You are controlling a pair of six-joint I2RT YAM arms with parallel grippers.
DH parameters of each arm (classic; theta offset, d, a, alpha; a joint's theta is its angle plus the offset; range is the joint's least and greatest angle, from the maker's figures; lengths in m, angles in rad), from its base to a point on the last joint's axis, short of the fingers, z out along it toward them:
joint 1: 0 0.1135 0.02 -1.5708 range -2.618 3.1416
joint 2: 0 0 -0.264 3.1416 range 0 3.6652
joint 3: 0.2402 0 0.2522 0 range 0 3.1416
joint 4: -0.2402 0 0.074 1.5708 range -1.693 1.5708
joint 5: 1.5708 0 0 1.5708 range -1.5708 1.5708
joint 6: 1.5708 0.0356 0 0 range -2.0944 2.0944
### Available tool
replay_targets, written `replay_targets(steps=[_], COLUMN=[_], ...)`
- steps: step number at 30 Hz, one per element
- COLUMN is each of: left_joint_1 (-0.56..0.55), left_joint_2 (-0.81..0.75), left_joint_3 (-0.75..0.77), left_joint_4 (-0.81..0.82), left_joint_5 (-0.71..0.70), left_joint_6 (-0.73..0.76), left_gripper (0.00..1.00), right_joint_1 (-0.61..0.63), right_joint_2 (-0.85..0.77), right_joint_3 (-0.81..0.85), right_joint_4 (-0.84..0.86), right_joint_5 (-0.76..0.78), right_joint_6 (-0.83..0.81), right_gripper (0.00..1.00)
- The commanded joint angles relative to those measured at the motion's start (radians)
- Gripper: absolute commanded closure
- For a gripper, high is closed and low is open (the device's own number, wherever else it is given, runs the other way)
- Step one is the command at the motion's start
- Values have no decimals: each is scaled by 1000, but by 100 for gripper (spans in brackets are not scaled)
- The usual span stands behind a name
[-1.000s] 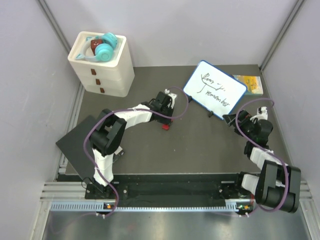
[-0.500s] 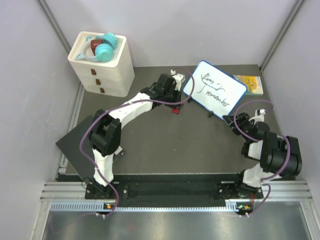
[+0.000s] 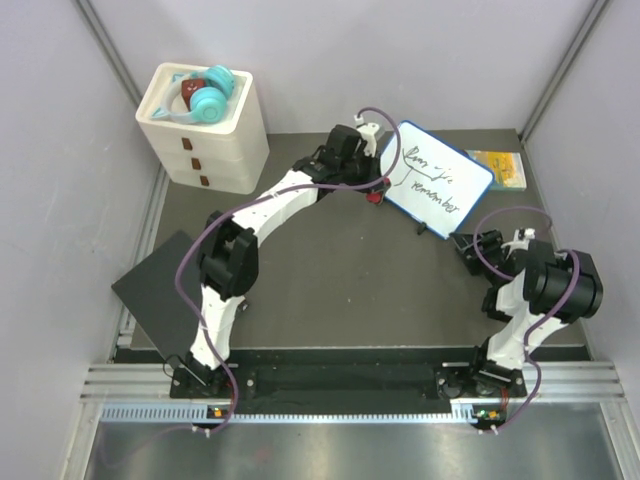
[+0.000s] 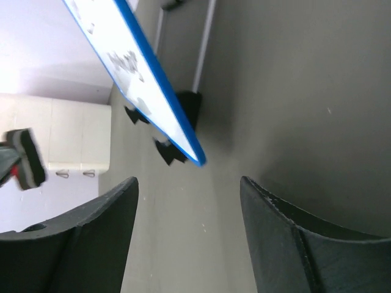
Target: Erase the whiteboard
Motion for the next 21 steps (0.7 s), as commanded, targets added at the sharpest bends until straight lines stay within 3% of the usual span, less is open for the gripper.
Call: replay_targets(steps=[1,5,10,13,21], left_joint_1=[2,2,-7,-18,-38], left_joint_2=[62,90,128,151,191], left_joint_3=[44,56,84,117,140], left_joint_4=[116,177,220,228,367], left_joint_5=[-23,-93,-158,-218,-228], left_joint_6=[-81,-108,-124,-127,-186], left_gripper=[100,100,100,100,100], right_joint_1=[-9,-9,-2,16,44], right_joint_2=[-44,-4,-15,-4,-6], right_joint_3=[29,35,75,95,145], right_joint_4=[78,125,4,1,-83], right_joint_5=[32,34,58,49,46], right_joint_6=[-36,2,-12,-21,-55], right_gripper=[33,34,37,46,46])
